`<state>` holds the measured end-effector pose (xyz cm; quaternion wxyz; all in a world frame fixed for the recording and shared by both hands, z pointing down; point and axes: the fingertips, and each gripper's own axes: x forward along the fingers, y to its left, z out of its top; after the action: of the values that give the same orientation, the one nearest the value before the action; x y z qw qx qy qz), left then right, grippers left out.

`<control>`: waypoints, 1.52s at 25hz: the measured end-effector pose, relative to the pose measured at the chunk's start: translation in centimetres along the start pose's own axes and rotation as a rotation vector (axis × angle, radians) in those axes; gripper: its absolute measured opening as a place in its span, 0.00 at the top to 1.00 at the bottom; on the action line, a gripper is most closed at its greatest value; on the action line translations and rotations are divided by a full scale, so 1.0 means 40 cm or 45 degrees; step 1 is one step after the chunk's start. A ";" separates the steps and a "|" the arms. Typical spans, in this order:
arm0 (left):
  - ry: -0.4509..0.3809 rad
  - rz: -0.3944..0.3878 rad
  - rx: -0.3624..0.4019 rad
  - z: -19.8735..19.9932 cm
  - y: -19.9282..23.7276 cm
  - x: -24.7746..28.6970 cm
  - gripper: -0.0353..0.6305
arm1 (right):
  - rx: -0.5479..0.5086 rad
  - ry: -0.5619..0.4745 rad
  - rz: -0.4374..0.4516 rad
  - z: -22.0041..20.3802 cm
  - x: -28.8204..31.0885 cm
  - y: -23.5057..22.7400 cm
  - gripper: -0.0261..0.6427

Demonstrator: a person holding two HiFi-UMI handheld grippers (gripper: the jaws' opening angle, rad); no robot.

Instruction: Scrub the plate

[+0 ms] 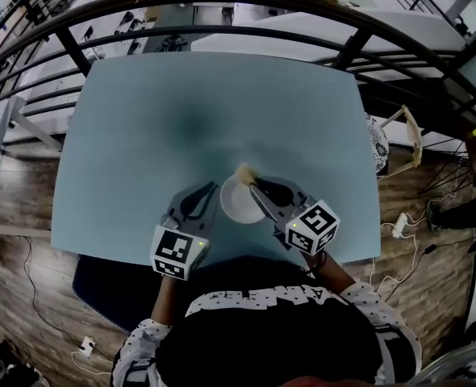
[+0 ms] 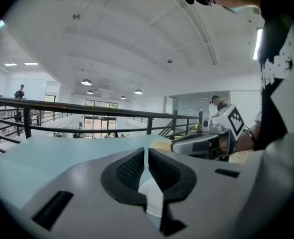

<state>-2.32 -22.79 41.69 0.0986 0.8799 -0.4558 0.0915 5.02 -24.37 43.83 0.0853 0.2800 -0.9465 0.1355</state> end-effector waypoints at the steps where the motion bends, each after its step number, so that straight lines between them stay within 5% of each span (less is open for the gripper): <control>1: 0.003 0.004 -0.005 -0.003 0.001 0.002 0.92 | -0.004 0.007 0.004 -0.005 0.004 -0.001 0.88; 38: 0.071 0.093 0.003 -0.060 0.030 -0.021 0.92 | 0.020 0.359 -0.010 -0.261 0.156 -0.065 0.88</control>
<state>-3.94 -22.18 43.90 0.1069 0.8599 -0.4845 0.1200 2.18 -26.45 55.76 0.2159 0.2625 -0.9230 0.1804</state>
